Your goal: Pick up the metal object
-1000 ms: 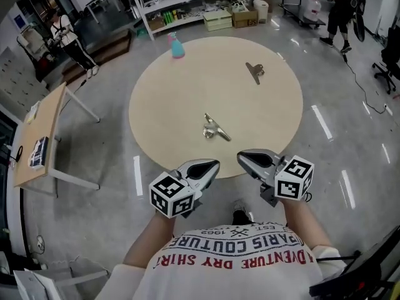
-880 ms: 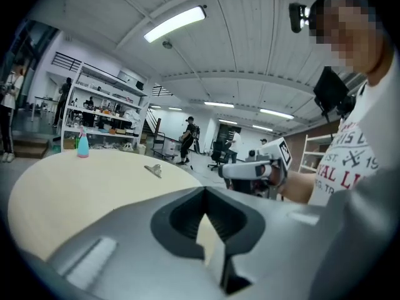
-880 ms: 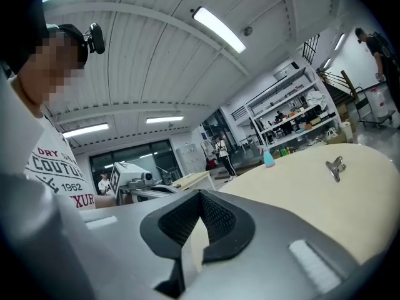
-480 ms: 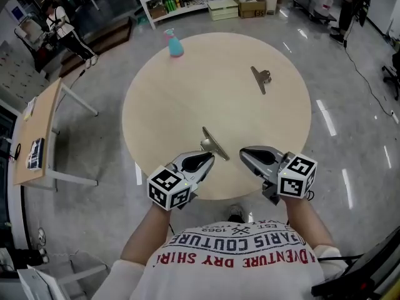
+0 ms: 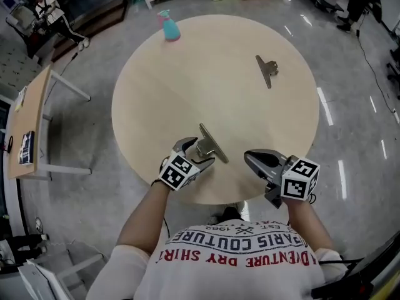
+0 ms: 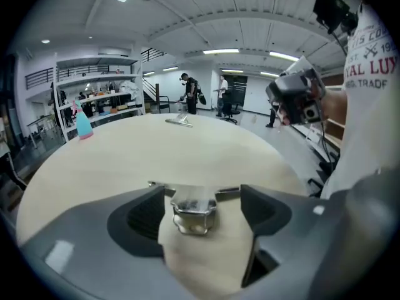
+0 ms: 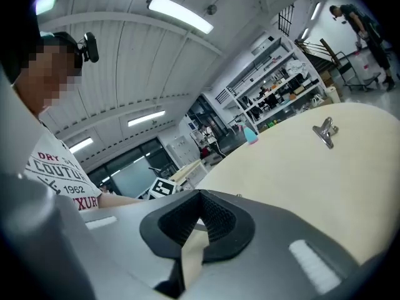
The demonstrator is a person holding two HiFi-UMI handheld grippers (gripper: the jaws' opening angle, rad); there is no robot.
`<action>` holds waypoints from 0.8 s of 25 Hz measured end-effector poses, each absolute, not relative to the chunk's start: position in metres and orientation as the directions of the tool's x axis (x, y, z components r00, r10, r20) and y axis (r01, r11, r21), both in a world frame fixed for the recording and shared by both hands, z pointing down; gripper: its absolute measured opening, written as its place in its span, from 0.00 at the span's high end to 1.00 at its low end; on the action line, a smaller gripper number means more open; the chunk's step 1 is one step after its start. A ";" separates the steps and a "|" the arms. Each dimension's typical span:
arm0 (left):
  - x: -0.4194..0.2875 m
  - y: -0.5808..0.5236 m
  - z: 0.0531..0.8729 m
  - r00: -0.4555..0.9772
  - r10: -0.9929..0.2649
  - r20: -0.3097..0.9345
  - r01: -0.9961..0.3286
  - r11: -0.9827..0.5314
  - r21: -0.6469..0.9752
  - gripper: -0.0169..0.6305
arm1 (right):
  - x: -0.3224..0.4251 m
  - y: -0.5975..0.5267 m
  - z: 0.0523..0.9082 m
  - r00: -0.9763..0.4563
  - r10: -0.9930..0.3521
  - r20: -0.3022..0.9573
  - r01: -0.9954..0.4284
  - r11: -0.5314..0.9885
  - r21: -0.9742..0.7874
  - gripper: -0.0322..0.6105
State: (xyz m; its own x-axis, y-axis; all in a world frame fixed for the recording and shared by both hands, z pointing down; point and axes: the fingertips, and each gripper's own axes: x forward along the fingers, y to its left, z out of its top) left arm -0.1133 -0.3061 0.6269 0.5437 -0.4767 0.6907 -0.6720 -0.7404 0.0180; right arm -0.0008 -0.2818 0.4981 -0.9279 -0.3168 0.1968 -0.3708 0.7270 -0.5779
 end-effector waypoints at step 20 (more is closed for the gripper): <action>-0.112 -0.321 0.657 0.520 -0.468 0.714 -0.637 -0.770 -0.041 0.55 | 0.003 -0.285 0.518 -0.917 -0.332 0.222 -0.396 0.678 -0.619 0.95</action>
